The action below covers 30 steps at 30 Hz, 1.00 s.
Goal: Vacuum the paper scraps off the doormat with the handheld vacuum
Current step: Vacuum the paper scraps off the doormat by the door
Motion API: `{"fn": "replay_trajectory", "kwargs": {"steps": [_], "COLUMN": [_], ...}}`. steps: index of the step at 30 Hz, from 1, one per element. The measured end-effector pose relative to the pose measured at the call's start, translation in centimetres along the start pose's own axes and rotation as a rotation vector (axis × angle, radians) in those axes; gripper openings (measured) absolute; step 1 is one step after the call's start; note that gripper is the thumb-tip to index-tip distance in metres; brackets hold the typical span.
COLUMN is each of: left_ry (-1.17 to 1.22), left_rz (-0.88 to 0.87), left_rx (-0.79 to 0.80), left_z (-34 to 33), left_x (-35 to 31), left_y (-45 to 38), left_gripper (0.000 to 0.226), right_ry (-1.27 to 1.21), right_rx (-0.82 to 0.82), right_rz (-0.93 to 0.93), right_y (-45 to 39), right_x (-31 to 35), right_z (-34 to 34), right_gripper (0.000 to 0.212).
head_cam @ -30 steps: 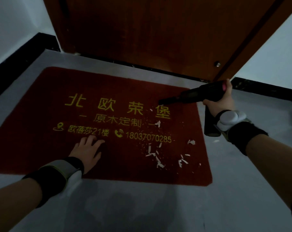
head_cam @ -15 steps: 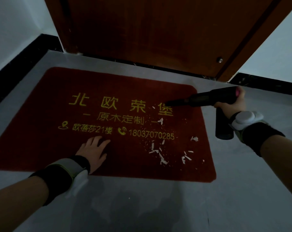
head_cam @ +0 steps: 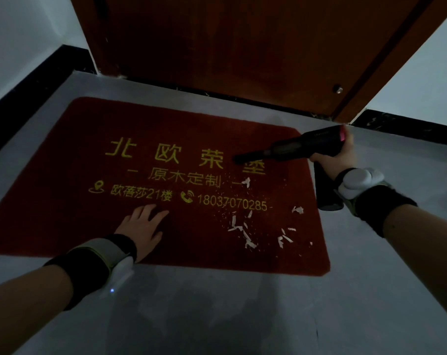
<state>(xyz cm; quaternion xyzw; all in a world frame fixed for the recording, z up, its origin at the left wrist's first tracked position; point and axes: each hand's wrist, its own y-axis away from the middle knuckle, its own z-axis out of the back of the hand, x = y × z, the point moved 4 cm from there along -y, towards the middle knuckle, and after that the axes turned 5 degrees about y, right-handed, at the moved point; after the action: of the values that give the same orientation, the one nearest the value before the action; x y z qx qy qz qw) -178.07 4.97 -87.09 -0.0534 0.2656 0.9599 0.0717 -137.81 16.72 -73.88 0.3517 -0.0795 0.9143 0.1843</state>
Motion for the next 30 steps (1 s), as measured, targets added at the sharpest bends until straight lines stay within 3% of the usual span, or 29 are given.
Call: {"fn": "replay_trajectory", "kwargs": {"steps": [6,23,30], "left_ry": [-0.006,-0.031,-0.021], "left_rz": [-0.01,-0.006,-0.009], "left_rx": [0.018,0.03,0.059], "left_z": [0.0,-0.1,-0.2], "left_x": [0.2,0.1,0.3], "left_y": [0.1,0.4,0.4], "left_gripper": [0.057,0.058,0.058], "right_ry": [-0.047,0.177,0.17], "right_rx": [-0.125,0.239,0.0], "right_rz": [-0.086,0.267,0.148], "right_y": [-0.3,0.4,0.1], "right_x": [-1.1,1.5,1.8], "right_z": [1.2,1.7,1.7], "right_gripper": [0.097,0.099,0.099]}}
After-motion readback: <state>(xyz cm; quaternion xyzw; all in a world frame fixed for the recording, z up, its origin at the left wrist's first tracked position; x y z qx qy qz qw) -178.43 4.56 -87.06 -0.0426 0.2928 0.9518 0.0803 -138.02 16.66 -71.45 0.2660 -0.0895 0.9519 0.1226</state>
